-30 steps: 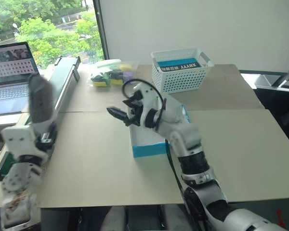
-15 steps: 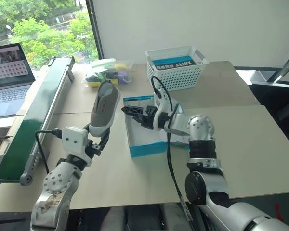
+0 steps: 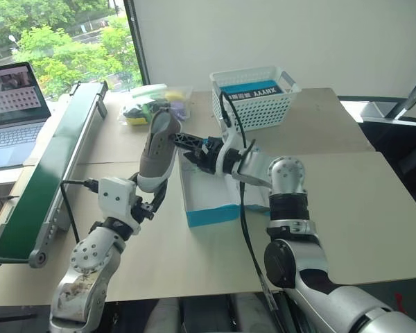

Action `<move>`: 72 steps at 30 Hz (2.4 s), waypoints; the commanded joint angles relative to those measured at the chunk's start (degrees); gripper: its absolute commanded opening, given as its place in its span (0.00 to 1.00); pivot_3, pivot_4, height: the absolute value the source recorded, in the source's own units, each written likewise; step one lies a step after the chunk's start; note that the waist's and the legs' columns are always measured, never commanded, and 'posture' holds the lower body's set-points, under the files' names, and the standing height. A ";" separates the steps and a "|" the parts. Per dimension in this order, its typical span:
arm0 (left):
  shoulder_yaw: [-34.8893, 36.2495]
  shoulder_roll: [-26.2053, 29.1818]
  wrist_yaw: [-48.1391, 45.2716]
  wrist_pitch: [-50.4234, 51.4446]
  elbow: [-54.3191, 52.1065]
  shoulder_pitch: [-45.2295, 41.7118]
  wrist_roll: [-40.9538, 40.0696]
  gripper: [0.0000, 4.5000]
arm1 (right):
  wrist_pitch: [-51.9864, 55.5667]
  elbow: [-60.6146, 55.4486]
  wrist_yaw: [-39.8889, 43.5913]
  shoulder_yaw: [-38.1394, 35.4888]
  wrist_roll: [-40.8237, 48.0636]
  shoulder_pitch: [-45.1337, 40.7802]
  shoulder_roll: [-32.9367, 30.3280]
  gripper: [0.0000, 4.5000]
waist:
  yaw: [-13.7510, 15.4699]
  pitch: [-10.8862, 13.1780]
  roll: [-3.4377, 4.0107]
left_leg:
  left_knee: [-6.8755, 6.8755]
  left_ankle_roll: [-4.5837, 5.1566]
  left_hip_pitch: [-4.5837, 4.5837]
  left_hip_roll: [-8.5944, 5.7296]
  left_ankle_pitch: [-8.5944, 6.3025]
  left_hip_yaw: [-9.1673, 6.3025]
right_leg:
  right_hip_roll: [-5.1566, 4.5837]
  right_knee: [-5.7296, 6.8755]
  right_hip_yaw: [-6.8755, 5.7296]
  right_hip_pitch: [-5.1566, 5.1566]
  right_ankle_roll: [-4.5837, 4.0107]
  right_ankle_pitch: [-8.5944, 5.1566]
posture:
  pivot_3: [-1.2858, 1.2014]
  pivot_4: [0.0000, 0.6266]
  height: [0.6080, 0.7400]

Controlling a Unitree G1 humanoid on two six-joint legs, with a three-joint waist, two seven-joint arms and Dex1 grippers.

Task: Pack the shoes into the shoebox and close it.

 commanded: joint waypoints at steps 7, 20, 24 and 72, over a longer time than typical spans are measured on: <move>-0.78 -0.08 -0.58 -0.59 -1.40 -1.17 0.24 0.62 | -2.05 -2.96 -1.67 1.91 6.36 -1.32 9.05 0.94 | 0.04 0.00 0.00 | 0.00 0.00 0.00 0.00 0.00 0.00 | 0.00 0.01 0.00 0.00 0.00 0.00 | 0.52 0.24 0.91; -0.91 0.29 -0.41 -0.12 -1.23 -0.68 0.79 0.62 | -3.13 -5.66 -1.21 4.61 9.83 -0.57 8.56 0.11 | 0.01 0.00 0.00 | 0.00 0.00 0.00 0.00 0.00 0.00 | 0.00 0.00 0.00 -0.01 0.00 0.00 | 0.52 0.24 0.91; -1.40 0.43 -0.39 -0.40 -1.09 -0.48 1.74 0.62 | -3.38 -5.65 -3.07 3.77 11.56 -0.35 9.30 0.09 | 0.05 0.00 0.00 | 0.00 0.00 -0.01 0.00 0.00 0.00 | 0.00 0.00 0.00 0.00 0.00 0.00 | 0.52 0.24 0.91; -8.70 -0.37 -3.68 -1.46 -2.94 3.91 8.76 1.00 | 7.82 -5.88 -2.16 22.22 -33.53 -4.44 -12.70 0.73 | 1.26 0.05 0.10 | 0.07 0.00 -0.11 -0.03 0.00 0.00 | -0.03 0.02 -0.02 -0.07 0.01 -0.01 | 0.52 0.24 0.91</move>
